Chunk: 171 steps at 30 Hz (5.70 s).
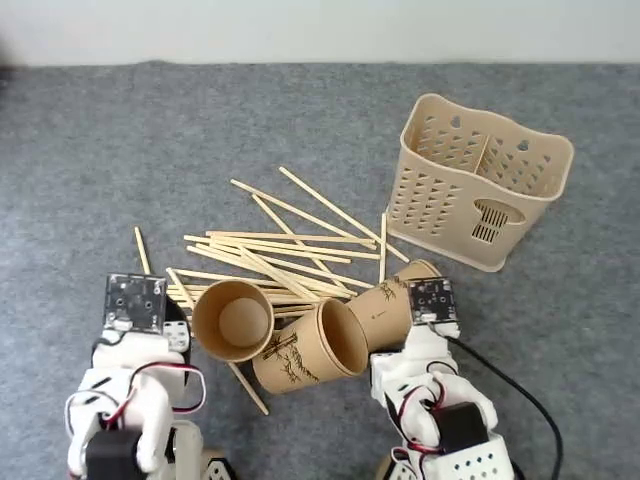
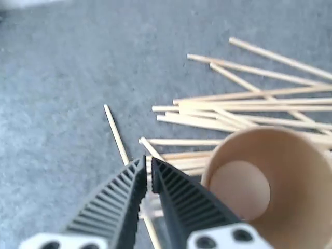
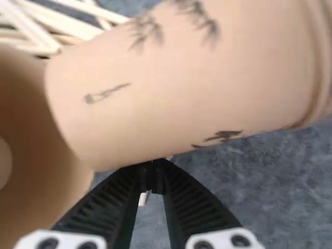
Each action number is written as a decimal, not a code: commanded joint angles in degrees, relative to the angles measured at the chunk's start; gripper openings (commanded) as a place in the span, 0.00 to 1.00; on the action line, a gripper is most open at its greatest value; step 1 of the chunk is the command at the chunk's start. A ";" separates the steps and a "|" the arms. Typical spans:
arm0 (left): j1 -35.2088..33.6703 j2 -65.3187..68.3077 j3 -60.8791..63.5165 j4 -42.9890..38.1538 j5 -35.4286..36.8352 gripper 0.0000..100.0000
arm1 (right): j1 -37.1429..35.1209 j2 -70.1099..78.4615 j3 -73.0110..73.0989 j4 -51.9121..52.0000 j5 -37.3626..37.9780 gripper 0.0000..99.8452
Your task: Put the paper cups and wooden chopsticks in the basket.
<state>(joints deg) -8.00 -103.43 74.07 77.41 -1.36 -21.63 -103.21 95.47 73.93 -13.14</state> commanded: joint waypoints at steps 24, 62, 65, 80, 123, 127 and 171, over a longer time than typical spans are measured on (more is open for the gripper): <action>-0.62 -0.88 1.80 -8.00 13.10 0.26 | 5.93 -0.66 -11.34 -6.73 29.36 0.01; -15.82 -0.88 7.60 -11.25 16.00 0.26 | 25.10 43.82 -54.07 13.14 37.89 0.16; -15.82 -0.88 7.60 -11.16 16.00 0.26 | 29.23 47.16 -55.30 14.64 38.24 0.16; -15.74 -0.88 8.84 -11.60 16.00 0.26 | 32.66 48.22 -39.74 14.46 46.68 0.17; -15.65 -0.88 10.51 -13.63 16.00 0.26 | 32.84 48.75 -54.42 25.54 46.59 0.08; -15.65 -0.88 11.03 -14.33 16.00 0.26 | 34.33 48.75 -53.01 25.10 46.51 0.21; -15.65 -0.88 11.56 -14.42 16.00 0.26 | 25.19 48.66 -49.49 18.07 56.62 0.01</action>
<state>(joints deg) -23.47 -103.43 86.11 64.48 14.20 4.22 -54.59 50.90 91.69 43.12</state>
